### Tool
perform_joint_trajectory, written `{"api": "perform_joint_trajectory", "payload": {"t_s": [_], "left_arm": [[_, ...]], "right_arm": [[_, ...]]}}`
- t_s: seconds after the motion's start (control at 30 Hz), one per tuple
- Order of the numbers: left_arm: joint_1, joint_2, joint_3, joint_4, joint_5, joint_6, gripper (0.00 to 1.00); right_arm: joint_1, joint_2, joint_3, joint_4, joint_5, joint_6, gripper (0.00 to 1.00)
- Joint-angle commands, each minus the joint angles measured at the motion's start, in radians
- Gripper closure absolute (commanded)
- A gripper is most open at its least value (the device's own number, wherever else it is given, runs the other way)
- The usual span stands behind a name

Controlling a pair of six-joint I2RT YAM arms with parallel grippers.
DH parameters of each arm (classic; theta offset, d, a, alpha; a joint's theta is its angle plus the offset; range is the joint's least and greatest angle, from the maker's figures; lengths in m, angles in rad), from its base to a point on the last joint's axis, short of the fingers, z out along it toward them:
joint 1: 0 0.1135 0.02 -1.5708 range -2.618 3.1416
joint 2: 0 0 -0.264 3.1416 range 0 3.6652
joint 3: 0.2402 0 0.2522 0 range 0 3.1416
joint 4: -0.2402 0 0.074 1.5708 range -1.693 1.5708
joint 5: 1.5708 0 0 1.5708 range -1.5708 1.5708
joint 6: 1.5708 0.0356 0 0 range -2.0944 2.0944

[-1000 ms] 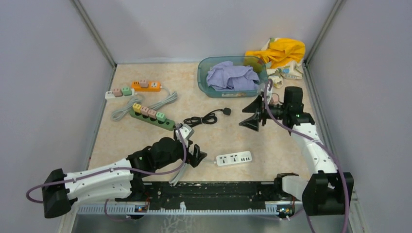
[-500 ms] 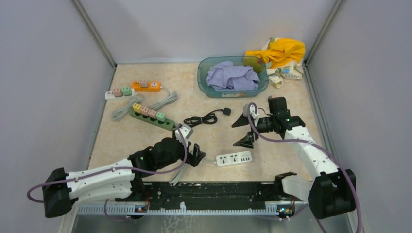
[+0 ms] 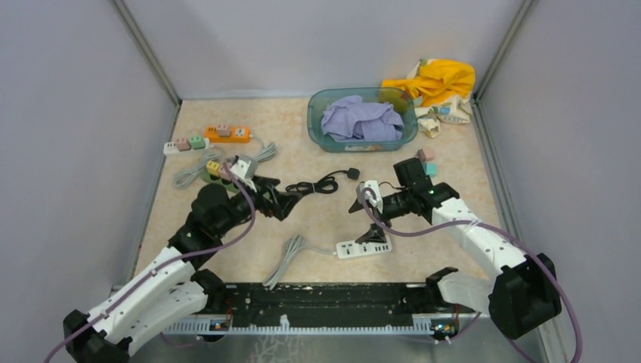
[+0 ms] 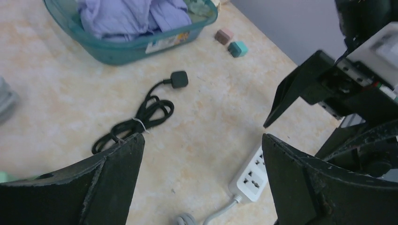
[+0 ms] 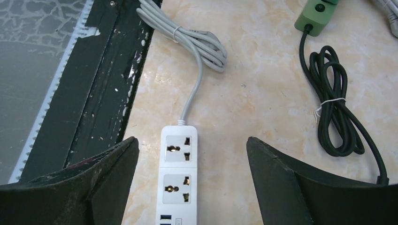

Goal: Pull the plug off the socket

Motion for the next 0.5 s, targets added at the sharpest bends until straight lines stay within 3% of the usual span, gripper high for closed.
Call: {"api": "perform_joint_trajectory", "payload": {"t_s": [0.0,0.17,0.47], "left_arm": [[0.066,0.057,0.204,-0.157,0.13,0.156,0.0],[0.093,0.108,0.292,-0.288,0.061,0.35,0.0],[0.129,0.082,0.16,-0.277,-0.054,0.457,0.0]], "right_arm": [[0.049,-0.002,0.004,0.011,0.048,-0.038,0.15],[0.123,-0.006,-0.002,0.002,0.156,-0.037,0.14],[0.169,-0.01,-0.03,0.029,0.208,-0.006,0.1]]}}
